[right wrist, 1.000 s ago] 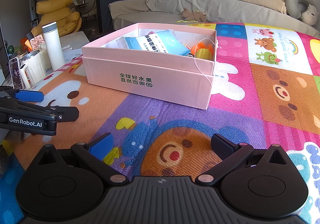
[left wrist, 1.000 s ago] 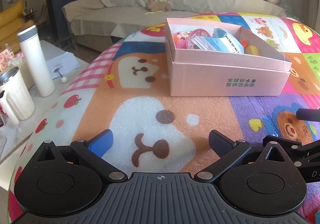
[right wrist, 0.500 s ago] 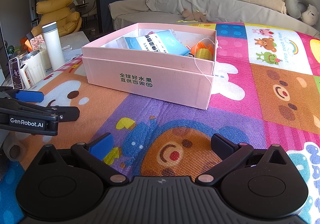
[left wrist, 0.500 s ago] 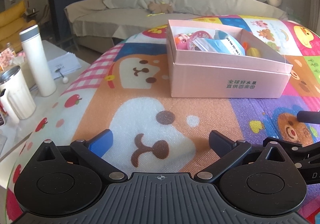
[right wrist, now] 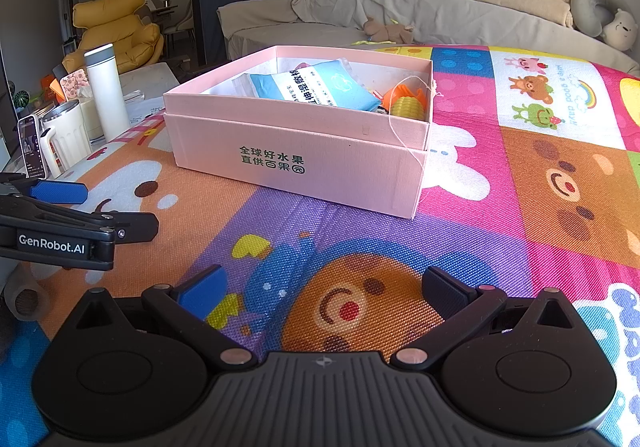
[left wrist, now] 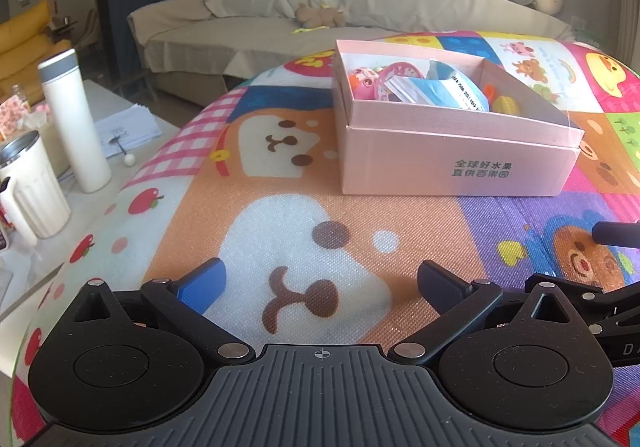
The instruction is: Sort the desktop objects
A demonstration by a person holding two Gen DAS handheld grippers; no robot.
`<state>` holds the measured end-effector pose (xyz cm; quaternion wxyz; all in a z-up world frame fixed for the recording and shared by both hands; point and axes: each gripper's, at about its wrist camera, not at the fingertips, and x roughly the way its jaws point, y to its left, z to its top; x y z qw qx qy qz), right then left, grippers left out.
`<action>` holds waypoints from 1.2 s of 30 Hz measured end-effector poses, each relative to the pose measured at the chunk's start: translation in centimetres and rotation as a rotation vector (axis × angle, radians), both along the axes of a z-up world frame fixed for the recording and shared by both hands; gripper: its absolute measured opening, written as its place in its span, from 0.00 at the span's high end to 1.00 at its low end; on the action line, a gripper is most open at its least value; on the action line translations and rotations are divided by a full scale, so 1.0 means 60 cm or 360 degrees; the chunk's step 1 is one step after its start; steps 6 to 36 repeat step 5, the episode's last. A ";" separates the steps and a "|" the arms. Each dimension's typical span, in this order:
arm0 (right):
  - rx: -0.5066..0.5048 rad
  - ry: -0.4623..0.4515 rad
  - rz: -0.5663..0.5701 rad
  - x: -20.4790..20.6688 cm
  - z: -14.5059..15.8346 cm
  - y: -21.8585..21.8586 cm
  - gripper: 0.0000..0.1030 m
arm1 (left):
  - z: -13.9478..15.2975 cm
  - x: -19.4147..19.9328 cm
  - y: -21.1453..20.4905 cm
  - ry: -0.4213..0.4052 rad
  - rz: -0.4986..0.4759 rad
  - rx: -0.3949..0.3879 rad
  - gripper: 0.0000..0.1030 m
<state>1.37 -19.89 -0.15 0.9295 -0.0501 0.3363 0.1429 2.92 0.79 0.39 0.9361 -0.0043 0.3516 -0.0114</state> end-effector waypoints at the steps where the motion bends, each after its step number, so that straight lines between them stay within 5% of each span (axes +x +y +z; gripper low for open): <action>1: 0.0000 0.0000 0.0000 0.000 0.000 0.000 0.00 | 0.000 0.000 0.000 0.0000 0.0000 0.0001 0.00; 36: 0.0000 0.0000 0.0000 0.000 0.000 0.000 0.00 | 0.000 0.000 0.002 0.0003 -0.0004 0.0002 0.00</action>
